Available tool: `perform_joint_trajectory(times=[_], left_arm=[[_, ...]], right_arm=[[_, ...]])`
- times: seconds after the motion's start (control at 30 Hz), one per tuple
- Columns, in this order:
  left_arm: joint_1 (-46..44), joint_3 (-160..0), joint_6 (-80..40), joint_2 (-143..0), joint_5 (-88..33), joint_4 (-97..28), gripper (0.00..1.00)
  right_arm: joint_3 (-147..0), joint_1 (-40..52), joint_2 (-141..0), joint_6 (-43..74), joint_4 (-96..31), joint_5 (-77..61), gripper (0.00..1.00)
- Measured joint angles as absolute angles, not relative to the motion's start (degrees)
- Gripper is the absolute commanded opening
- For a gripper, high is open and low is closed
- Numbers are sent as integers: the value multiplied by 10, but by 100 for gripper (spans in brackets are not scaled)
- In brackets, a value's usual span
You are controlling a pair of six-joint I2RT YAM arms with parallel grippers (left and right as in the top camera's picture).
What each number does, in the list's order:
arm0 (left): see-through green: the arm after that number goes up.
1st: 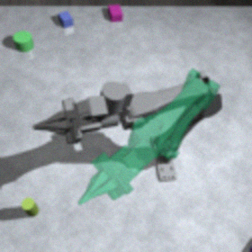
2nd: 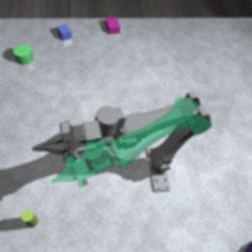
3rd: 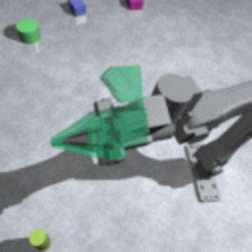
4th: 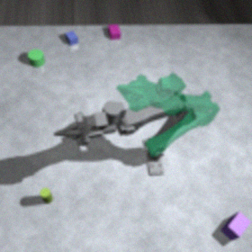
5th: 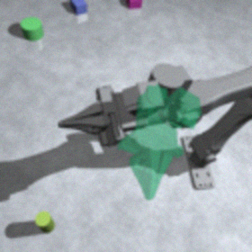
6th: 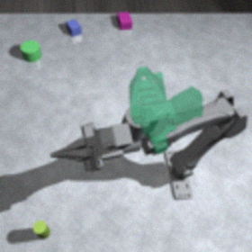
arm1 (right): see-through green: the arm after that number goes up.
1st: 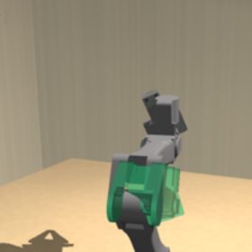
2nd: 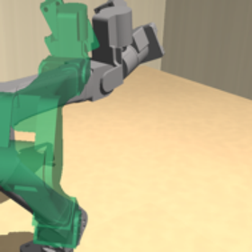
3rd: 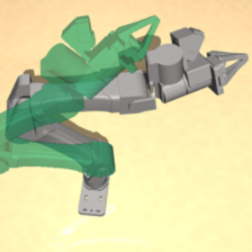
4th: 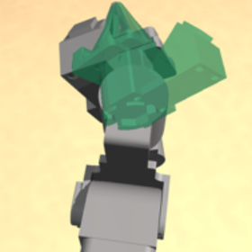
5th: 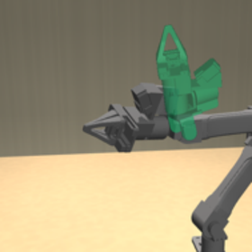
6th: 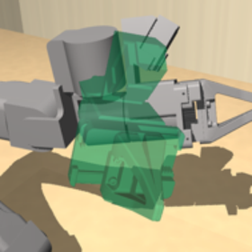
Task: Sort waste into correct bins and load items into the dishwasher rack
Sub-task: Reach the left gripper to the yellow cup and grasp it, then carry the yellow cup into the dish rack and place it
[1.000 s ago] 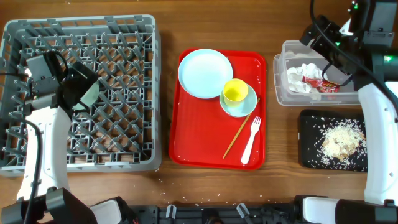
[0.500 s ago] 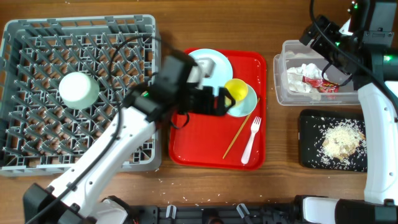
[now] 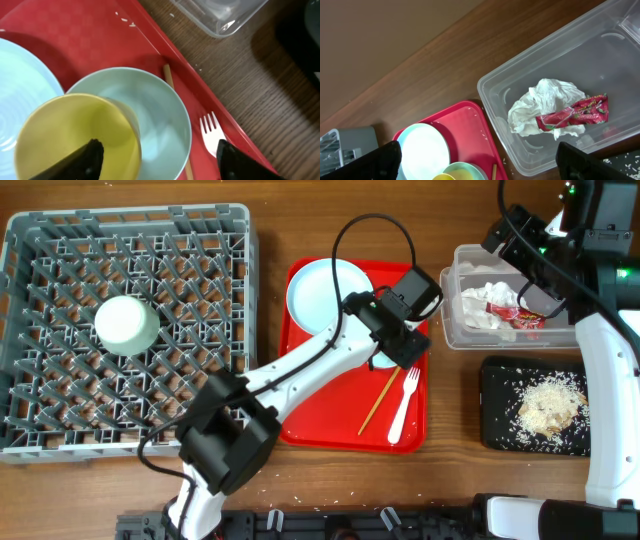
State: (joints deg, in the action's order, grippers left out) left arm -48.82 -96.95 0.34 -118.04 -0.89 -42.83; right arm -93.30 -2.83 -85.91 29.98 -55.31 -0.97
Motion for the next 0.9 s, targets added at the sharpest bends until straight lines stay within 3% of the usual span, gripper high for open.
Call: perform_joint_trajectory(times=[0.07, 0.3, 0.4, 0.7, 0.83, 0.9], left_arm=[[-491, -969, 6, -1194, -6, -409, 61], [-492, -969, 9, -1220, 10, -400, 26], [-492, -969, 10, -1220, 21, -400, 4], [-492, -970, -40, -1199, 36, -408, 4], [-478, -970, -79, -1086, 31, -431, 4], [-423, -971, -86, -1002, 8, -444, 4]], right_arm=[[-933, -28, -859, 300, -553, -10, 100], [-933, -28, -859, 300, -553, -10, 100], [-933, -28, -859, 300, -553, -10, 100], [-933, -28, -859, 300, -553, -10, 100], [-933, -28, -859, 300, -553, -10, 100], [-933, -28, -859, 300, -553, -10, 100]])
